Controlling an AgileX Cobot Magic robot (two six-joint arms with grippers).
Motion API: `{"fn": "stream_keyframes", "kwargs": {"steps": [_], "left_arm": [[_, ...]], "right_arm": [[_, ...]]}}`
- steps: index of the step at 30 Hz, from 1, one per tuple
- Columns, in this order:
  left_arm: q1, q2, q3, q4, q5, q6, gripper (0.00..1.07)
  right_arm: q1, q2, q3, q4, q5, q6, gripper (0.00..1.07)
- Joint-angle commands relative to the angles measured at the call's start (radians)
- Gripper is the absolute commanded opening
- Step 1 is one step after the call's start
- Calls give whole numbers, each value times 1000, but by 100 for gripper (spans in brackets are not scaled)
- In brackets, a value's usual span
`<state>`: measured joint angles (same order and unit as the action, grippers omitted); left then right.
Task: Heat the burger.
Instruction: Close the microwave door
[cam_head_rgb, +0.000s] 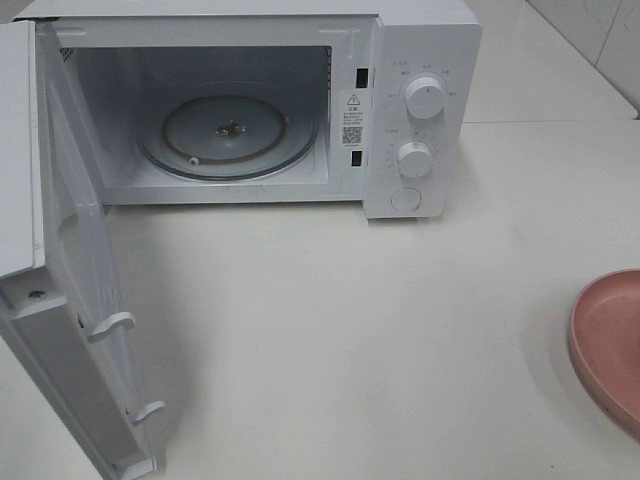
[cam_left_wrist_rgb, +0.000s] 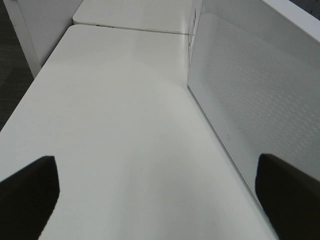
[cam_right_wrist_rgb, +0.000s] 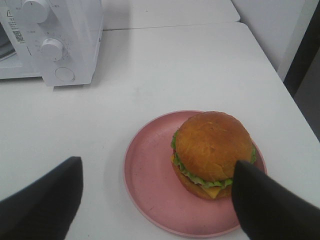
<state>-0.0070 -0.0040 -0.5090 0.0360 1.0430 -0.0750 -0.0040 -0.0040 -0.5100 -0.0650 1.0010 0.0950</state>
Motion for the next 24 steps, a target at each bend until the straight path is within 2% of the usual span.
{"fn": "stream_keyframes", "kwargs": {"steps": [1, 24], "left_arm": [[2, -18, 3, -3, -11, -4, 100], [2, -18, 3, -3, -11, -4, 100]], "right_arm": [[-3, -24, -1, -5, -5, -14, 76], [-3, -24, -1, -5, -5, -14, 76]]}}
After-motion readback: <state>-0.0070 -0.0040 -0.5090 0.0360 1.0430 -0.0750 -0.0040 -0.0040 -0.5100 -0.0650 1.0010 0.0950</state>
